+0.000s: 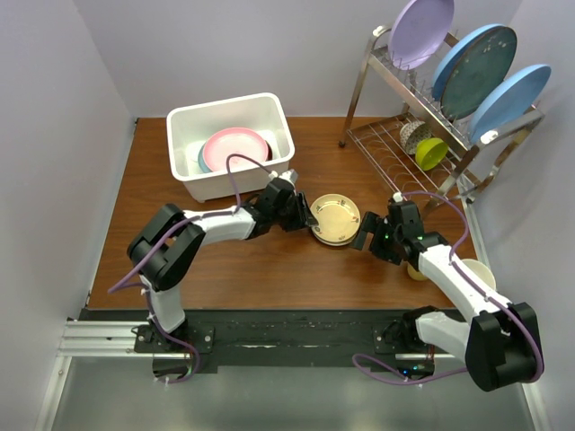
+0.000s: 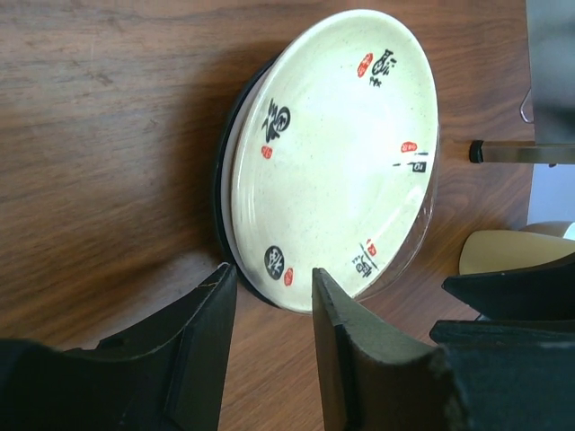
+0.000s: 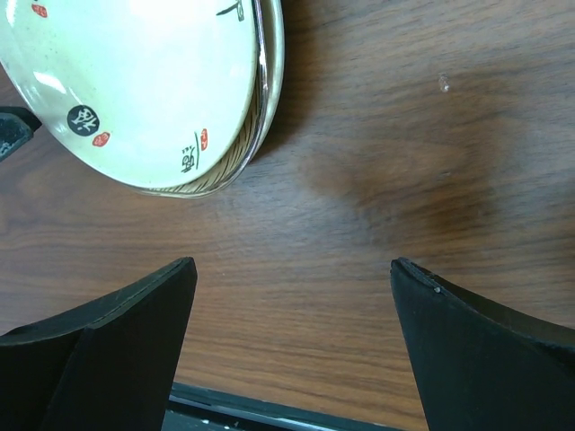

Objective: Place the plates into the plastic bin on the countertop
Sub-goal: Pick up the plate at the center of the board.

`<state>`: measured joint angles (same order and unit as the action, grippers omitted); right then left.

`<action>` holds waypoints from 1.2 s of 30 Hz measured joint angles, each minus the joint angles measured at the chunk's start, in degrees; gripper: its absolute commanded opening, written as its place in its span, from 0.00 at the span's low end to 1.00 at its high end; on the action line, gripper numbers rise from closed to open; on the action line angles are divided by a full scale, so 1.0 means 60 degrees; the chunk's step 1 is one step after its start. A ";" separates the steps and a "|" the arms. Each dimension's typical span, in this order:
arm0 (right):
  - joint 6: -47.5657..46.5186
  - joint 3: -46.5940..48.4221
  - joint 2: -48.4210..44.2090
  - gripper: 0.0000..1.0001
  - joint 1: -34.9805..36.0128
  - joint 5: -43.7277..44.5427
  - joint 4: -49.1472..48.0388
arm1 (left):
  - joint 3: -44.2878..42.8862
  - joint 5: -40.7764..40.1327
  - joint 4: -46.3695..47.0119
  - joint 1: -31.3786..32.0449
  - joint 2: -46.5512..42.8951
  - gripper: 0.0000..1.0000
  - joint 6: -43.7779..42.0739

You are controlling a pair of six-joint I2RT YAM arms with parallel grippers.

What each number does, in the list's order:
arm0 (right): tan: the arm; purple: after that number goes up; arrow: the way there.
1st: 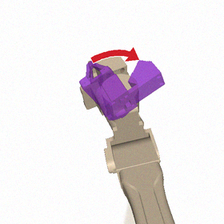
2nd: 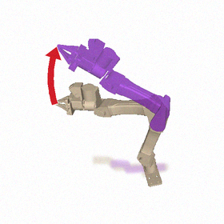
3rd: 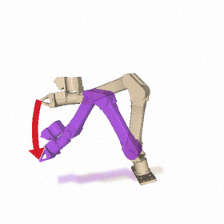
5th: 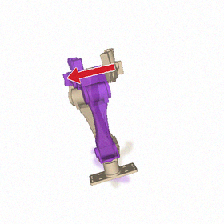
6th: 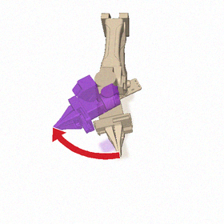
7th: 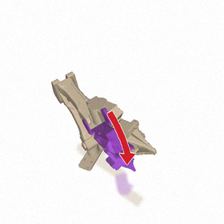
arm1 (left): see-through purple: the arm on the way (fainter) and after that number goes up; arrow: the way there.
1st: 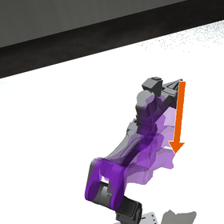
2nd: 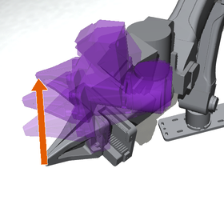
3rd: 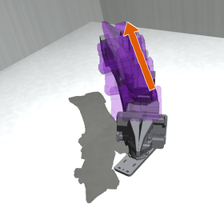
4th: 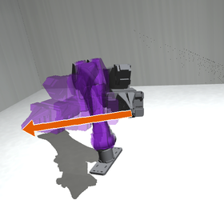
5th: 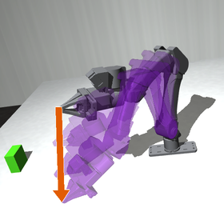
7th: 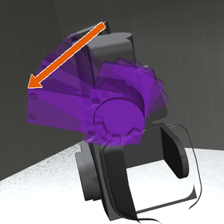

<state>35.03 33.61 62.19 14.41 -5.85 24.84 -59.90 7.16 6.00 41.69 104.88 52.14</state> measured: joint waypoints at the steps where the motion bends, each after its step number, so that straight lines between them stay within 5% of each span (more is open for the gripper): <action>1: -0.0018 0.0000 0.0000 0.93 -0.0015 -0.0018 0.0000 | -0.0044 0.0000 0.0004 0.0000 0.0047 0.42 0.0000; 11: -0.0124 -0.0047 -0.0120 0.94 -0.0157 -0.0204 0.0015 | -0.0361 -0.0036 0.0018 -0.0004 0.0459 0.33 -0.0015; 24: -0.0219 -0.0084 -0.0229 0.94 -0.0291 -0.0270 0.0022 | -0.0444 -0.0106 0.0011 -0.0044 0.0645 0.00 -0.0018; 36: -0.0262 -0.0197 -0.0270 0.93 -0.0342 -0.0423 0.0040 | -0.0433 -0.0277 -0.0353 -0.0091 -0.0044 0.00 -0.0117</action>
<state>33.45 32.42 60.58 12.36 -8.38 25.08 -62.50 5.50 3.88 41.15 104.62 51.44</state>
